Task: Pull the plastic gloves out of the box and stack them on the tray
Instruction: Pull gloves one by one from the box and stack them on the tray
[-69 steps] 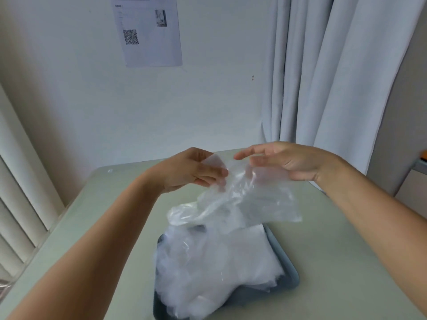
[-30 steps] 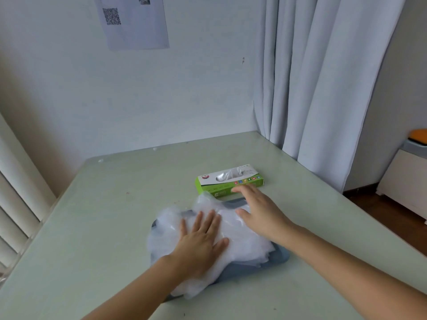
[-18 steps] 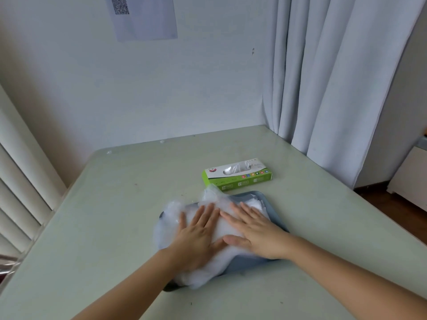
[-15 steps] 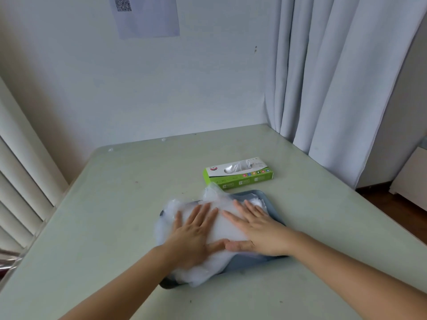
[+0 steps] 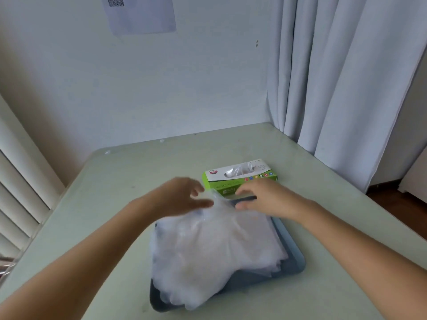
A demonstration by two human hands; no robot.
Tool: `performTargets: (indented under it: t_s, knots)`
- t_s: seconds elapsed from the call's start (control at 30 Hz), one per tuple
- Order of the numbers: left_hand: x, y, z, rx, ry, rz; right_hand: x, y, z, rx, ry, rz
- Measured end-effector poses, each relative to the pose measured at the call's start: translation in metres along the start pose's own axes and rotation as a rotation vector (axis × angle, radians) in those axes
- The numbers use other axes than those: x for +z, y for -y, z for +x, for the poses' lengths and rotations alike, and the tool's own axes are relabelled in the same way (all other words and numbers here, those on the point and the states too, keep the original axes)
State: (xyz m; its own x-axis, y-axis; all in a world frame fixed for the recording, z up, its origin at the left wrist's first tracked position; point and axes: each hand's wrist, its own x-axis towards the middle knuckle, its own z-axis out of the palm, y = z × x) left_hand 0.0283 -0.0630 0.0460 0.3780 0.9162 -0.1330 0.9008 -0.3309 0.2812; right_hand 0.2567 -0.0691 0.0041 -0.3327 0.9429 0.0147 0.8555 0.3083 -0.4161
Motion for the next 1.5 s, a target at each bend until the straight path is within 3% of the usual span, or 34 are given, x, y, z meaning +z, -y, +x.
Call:
performTargets:
  t_s: [0.07, 0.13, 0.3, 0.47, 0.77, 1.0, 1.5]
  knots:
    - [-0.008, 0.0, 0.028, 0.031, -0.131, -0.075, -0.009, -0.014, 0.027, -0.012, -0.186, 0.017]
    - [-0.012, -0.005, 0.055, 0.059, -0.158, -0.132, -0.016, -0.023, 0.052, -0.005, -0.269, -0.015]
    - [0.009, -0.01, 0.106, 0.064, -0.082, -0.171, -0.019, -0.029, 0.09, 0.077, -0.181, -0.026]
    - [0.037, -0.008, 0.127, 0.061, 0.006, -0.132, -0.01, -0.029, 0.099, 0.183, -0.263, -0.094]
    - [0.053, 0.001, 0.135, 0.085, 0.053, -0.212, -0.021, -0.044, 0.089, 0.038, -0.359, -0.161]
    - [0.052, -0.002, 0.137, 0.062, 0.075, -0.208, -0.03, -0.033, 0.087, -0.166, -0.383, 0.035]
    - [0.048, -0.003, 0.136, 0.035, 0.025, -0.319, -0.089, -0.022, 0.063, -0.056, -0.728, 0.683]
